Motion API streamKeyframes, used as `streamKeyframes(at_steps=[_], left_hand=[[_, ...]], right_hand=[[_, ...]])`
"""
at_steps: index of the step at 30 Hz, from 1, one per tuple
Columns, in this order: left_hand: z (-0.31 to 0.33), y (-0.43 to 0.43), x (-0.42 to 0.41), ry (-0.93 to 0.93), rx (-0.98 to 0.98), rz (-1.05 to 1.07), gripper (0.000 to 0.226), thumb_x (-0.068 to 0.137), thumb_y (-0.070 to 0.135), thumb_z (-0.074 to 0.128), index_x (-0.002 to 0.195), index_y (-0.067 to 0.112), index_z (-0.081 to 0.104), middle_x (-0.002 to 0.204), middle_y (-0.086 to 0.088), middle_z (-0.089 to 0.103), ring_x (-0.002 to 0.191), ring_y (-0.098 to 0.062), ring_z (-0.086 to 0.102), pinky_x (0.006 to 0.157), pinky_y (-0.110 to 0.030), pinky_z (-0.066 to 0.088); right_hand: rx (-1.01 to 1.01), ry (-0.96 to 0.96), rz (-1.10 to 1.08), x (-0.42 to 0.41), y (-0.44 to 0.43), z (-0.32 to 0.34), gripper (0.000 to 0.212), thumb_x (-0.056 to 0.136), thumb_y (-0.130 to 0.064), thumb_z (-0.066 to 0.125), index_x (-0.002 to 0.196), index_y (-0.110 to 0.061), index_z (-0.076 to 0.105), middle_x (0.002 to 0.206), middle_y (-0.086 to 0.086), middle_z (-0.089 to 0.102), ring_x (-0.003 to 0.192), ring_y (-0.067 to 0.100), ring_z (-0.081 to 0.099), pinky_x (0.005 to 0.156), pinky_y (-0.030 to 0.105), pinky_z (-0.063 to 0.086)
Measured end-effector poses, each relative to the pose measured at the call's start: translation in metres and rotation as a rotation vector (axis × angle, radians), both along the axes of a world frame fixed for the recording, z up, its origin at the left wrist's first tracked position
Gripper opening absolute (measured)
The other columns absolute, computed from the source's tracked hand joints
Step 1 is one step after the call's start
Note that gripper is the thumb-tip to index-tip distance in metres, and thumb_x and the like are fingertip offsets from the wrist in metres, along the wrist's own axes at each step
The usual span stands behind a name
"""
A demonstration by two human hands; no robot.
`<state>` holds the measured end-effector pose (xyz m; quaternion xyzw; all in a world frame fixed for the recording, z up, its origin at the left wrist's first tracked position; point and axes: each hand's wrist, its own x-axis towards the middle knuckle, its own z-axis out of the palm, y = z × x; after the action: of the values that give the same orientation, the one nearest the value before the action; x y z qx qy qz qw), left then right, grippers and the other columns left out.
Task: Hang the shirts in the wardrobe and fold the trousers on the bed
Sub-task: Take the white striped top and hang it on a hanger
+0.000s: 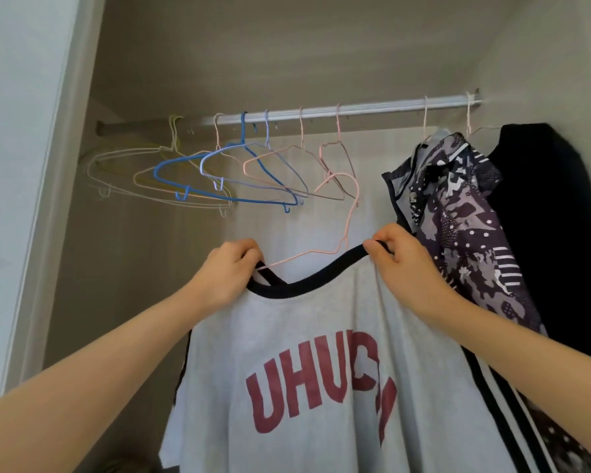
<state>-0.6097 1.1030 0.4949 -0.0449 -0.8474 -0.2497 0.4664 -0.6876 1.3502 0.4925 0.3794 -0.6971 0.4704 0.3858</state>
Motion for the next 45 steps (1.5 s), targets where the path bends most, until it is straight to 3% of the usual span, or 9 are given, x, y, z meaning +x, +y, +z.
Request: streamKeyframes(at_steps=[5,10,15,21,28,32,34,38,45], left_hand=[[-0.004,0.008,0.002,-0.102,-0.106,-0.121,0.041,0.099,0.042,0.049,0.077,0.009,0.061,0.056,0.007,0.047,0.051,-0.008,0.041,0.051,-0.020,0.035],[-0.004,-0.014,-0.002,-0.007,-0.112,-0.019,0.035,0.100,0.026,0.052,0.068,0.014,0.054,0.057,0.002,0.043,0.054,-0.012,0.038,0.051,-0.018,0.032],[-0.005,-0.029,-0.005,0.075,-0.026,0.024,0.037,0.101,0.020,0.051,0.064,0.022,0.051,0.058,0.003,0.048,0.058,-0.014,0.042,0.054,-0.024,0.033],[-0.003,-0.038,-0.014,0.133,0.004,0.065,0.024,0.100,0.016,0.050,0.080,0.023,0.063,0.073,0.001,0.061,0.071,-0.015,0.053,0.063,-0.024,0.040],[0.002,-0.054,-0.021,0.134,0.026,0.163,0.028,0.101,0.022,0.046,0.079,0.033,0.059,0.076,0.010,0.062,0.083,-0.026,0.058,0.087,-0.047,0.046],[0.004,-0.051,-0.024,0.228,0.069,0.163,0.023,0.102,0.022,0.044,0.088,0.022,0.062,0.079,0.004,0.063,0.082,-0.026,0.058,0.075,-0.042,0.045],[0.004,-0.046,-0.024,0.274,0.077,0.144,0.023,0.103,0.024,0.044,0.089,0.018,0.061,0.080,0.001,0.063,0.080,-0.024,0.057,0.073,-0.041,0.044],[0.004,-0.035,-0.025,0.329,0.069,0.103,0.025,0.103,0.026,0.043,0.087,0.018,0.060,0.077,0.007,0.062,0.075,-0.015,0.055,0.067,-0.035,0.038],[0.003,-0.030,-0.046,0.248,0.141,-0.036,0.025,0.102,0.023,0.047,0.086,0.017,0.066,0.078,-0.001,0.065,0.080,-0.024,0.059,0.074,-0.041,0.046]], right_hand=[[0.038,-0.009,0.048,0.006,-0.005,0.003,0.028,0.099,-0.025,0.048,0.075,-0.010,0.046,0.060,-0.006,0.036,0.049,0.003,0.031,0.049,0.018,0.030],[0.228,0.089,-0.001,0.011,0.005,0.000,0.045,0.101,-0.028,0.045,0.060,-0.015,0.031,0.061,-0.005,0.034,0.055,0.008,0.031,0.057,0.024,0.029],[0.343,0.067,-0.036,0.000,0.018,0.000,0.005,0.095,-0.021,0.057,0.098,-0.025,0.058,0.098,-0.009,0.055,0.063,0.010,0.051,0.060,0.020,0.046],[0.445,-0.093,-0.074,-0.007,0.022,0.002,0.039,0.095,-0.026,0.058,0.062,-0.009,0.049,0.056,0.001,0.040,0.053,0.012,0.037,0.056,0.026,0.036],[0.357,-0.164,0.050,0.010,0.026,0.010,0.040,0.098,-0.018,0.052,0.064,0.002,0.045,0.065,0.008,0.031,0.060,0.016,0.029,0.051,0.016,0.027],[0.587,0.326,-0.584,0.015,0.021,0.003,0.007,0.089,-0.013,0.059,0.088,-0.019,0.062,0.071,-0.004,0.061,0.068,0.017,0.054,0.062,0.031,0.047],[0.614,0.552,-0.869,0.020,0.012,-0.007,0.031,0.069,-0.003,0.064,0.099,-0.012,0.068,0.071,0.001,0.063,0.067,0.025,0.057,0.062,0.037,0.048],[0.567,0.703,-0.976,0.027,0.003,-0.014,0.060,0.064,0.000,0.050,0.123,0.000,0.062,0.069,0.009,0.059,0.056,0.029,0.056,0.061,0.044,0.052],[0.504,0.739,-0.955,0.040,0.002,-0.012,0.033,0.083,-0.009,0.053,0.115,-0.007,0.062,0.075,0.001,0.055,0.062,0.021,0.052,0.051,0.033,0.040]])
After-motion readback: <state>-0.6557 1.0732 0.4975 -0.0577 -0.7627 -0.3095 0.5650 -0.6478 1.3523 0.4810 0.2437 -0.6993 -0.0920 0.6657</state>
